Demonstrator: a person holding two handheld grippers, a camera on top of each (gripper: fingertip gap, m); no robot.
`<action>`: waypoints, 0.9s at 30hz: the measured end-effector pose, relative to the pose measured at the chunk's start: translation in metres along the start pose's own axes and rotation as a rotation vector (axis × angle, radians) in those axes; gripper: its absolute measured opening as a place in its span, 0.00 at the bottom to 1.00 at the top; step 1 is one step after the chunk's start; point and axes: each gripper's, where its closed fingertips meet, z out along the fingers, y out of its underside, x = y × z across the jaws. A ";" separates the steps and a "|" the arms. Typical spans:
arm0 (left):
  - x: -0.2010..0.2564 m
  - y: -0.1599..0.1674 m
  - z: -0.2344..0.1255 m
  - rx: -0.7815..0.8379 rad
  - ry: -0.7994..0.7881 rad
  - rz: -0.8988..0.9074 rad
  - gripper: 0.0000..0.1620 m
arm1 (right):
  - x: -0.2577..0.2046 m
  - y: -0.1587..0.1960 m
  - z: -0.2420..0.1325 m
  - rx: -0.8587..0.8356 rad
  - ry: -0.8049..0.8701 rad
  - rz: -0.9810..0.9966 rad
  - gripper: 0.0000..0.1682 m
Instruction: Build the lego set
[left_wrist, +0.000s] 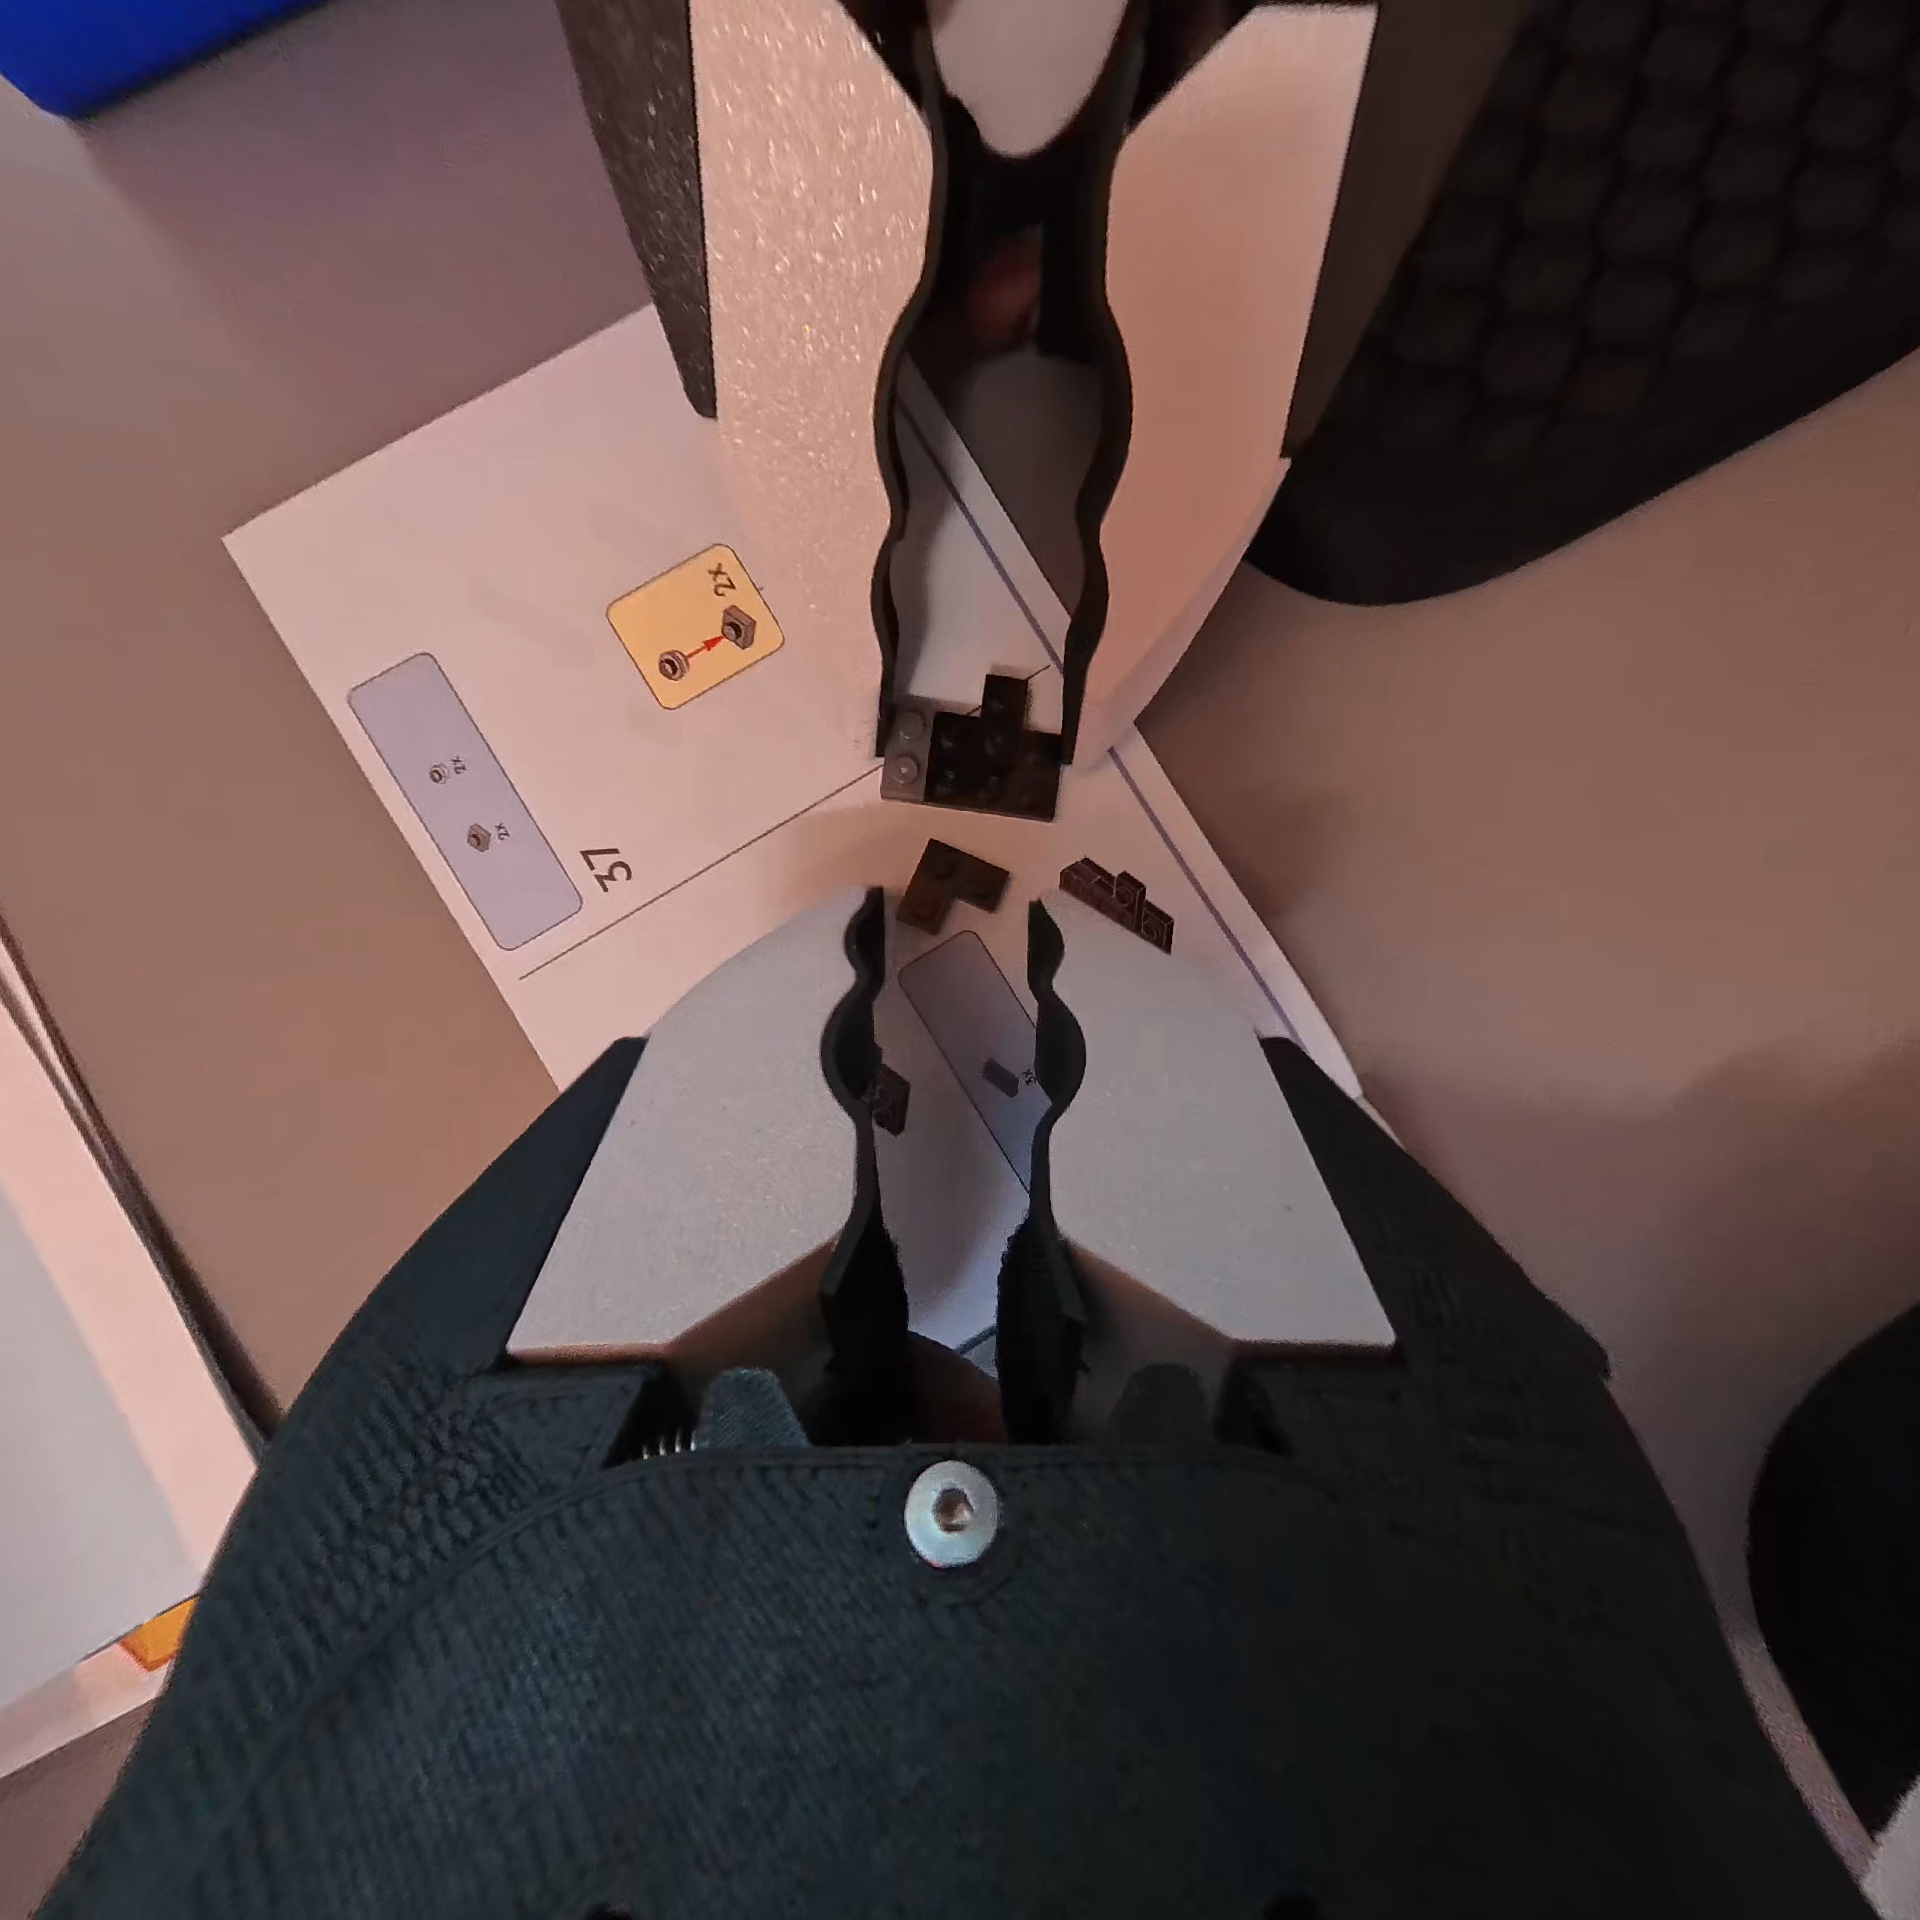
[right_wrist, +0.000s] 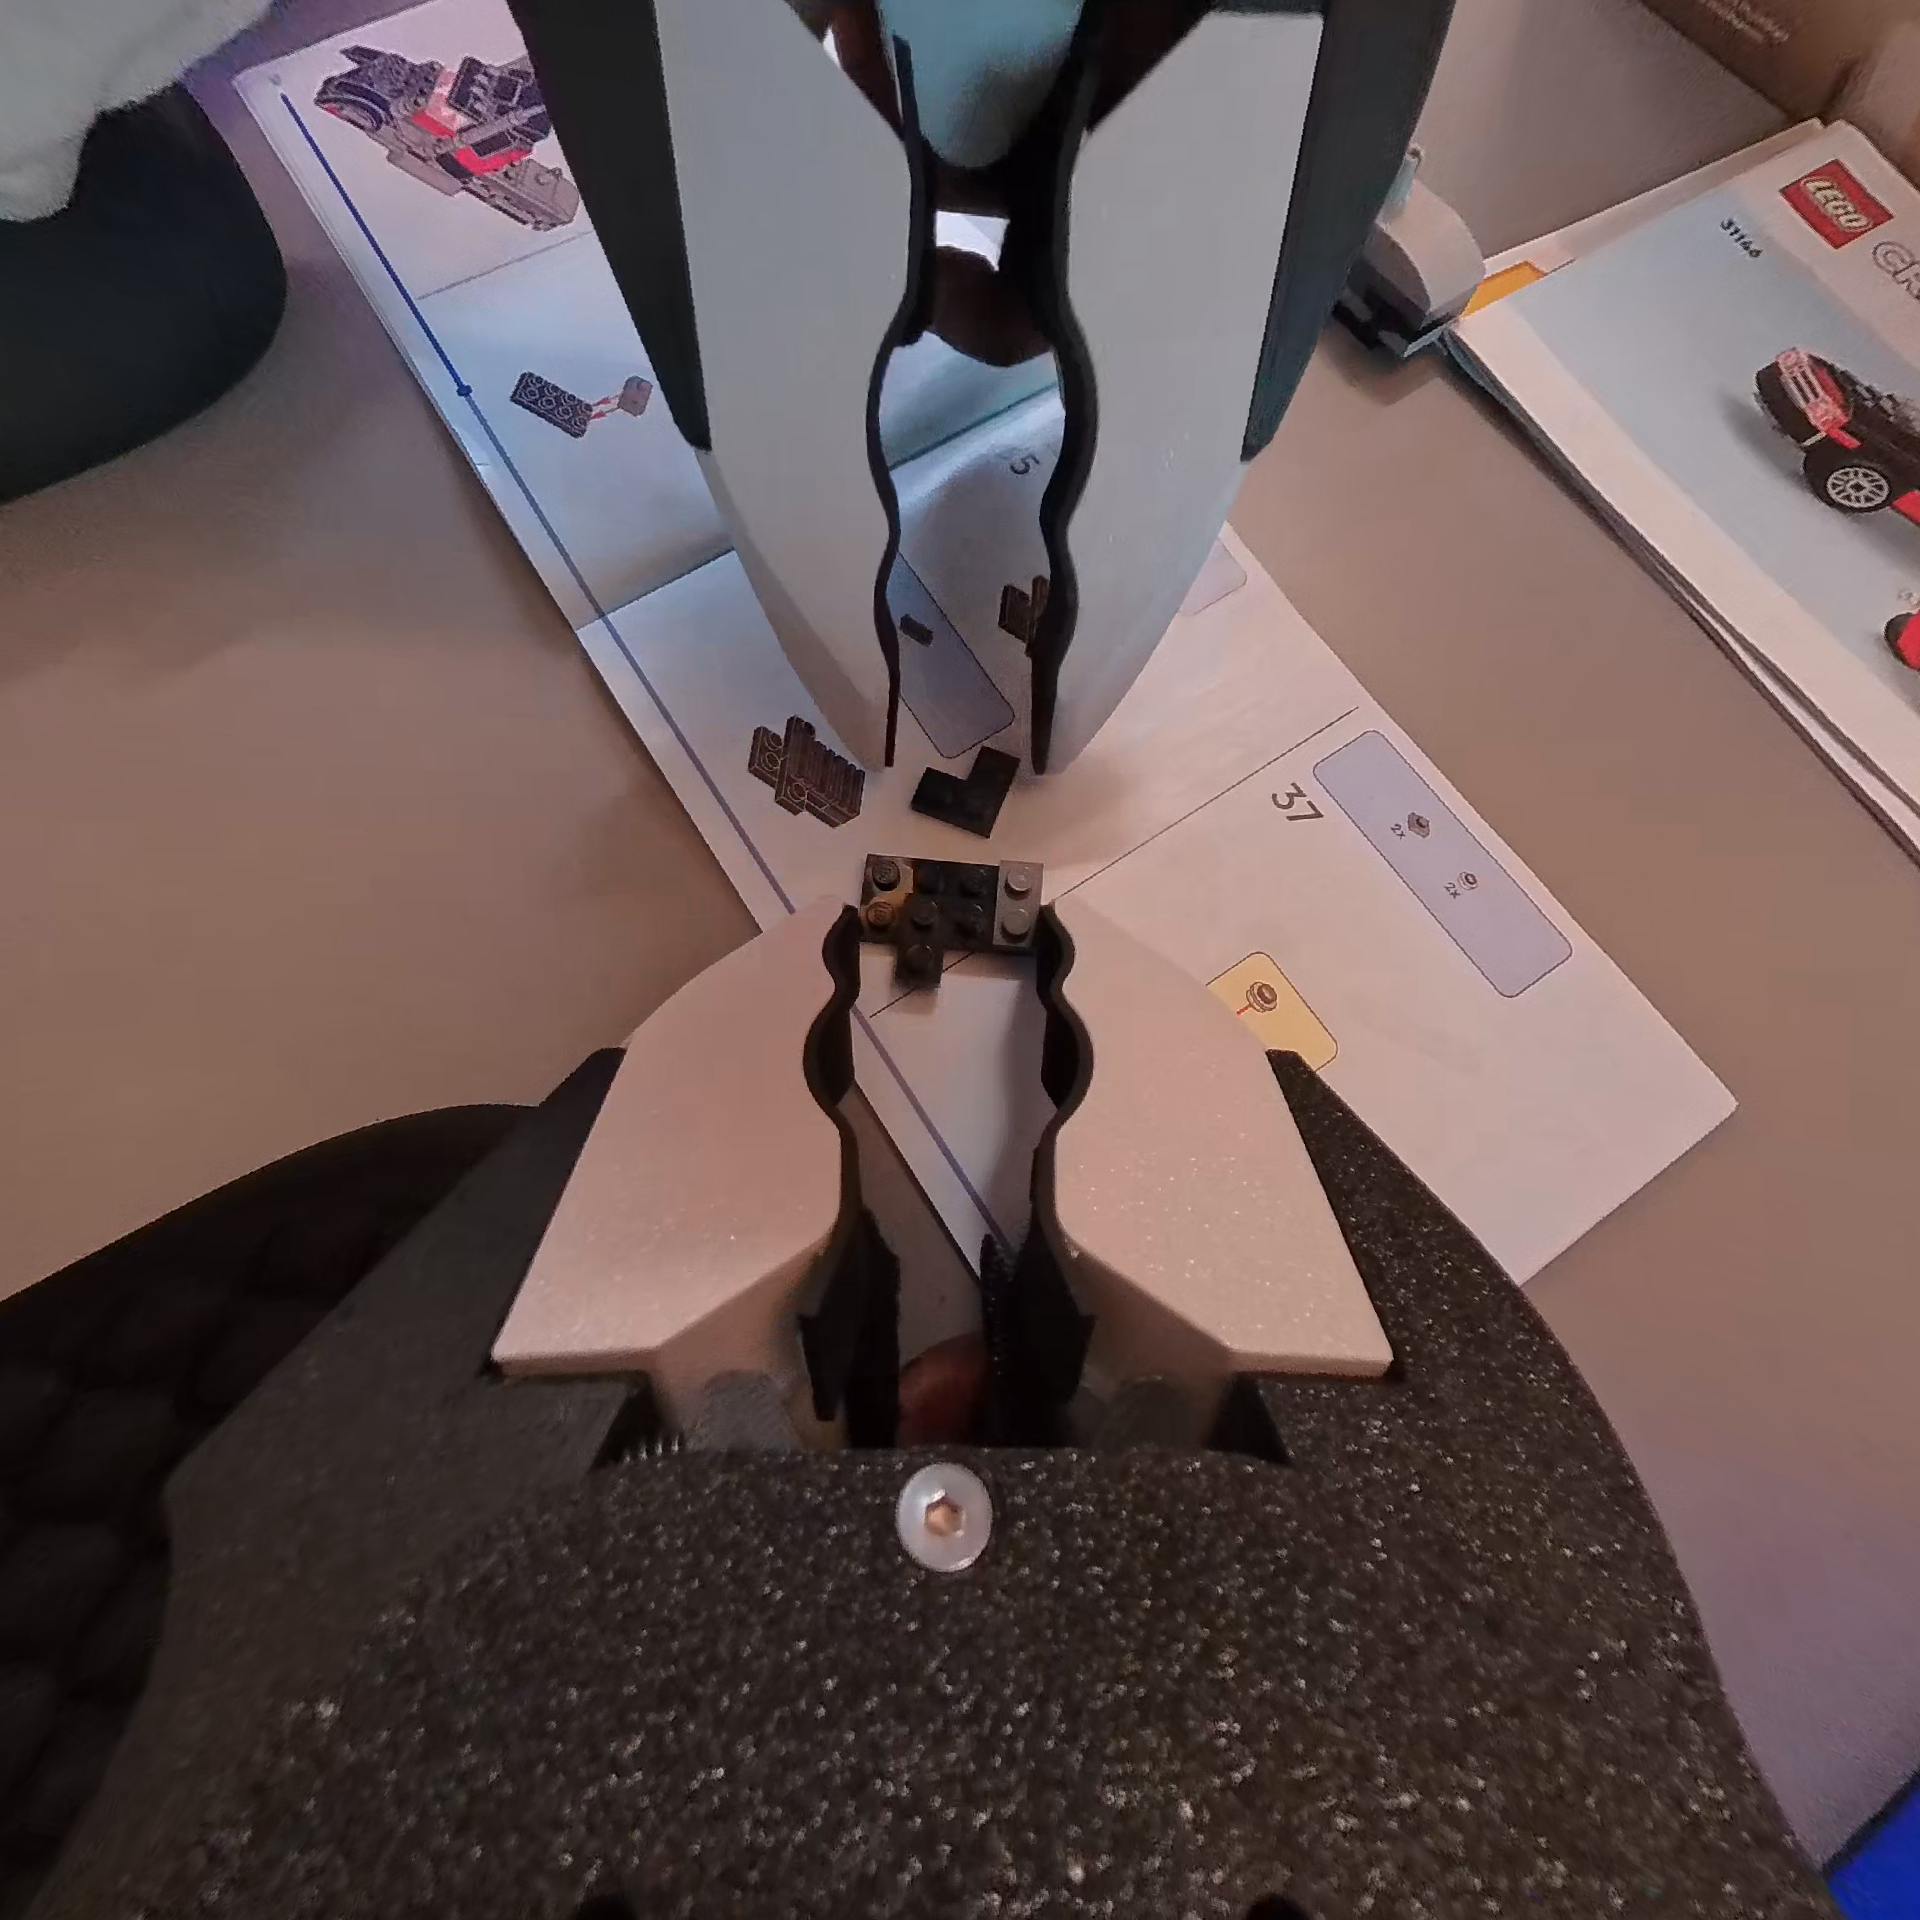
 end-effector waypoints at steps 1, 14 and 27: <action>0.000 0.002 0.002 -0.020 0.005 0.000 0.16 | 0.000 0.000 0.000 -0.002 0.000 0.000 0.20; 0.002 -0.009 -0.004 0.048 -0.017 0.021 0.11 | 0.000 0.000 0.000 -0.005 0.000 -0.001 0.20; 0.003 -0.012 0.010 -0.047 -0.055 -0.012 0.11 | 0.000 0.000 0.000 -0.016 0.001 -0.003 0.20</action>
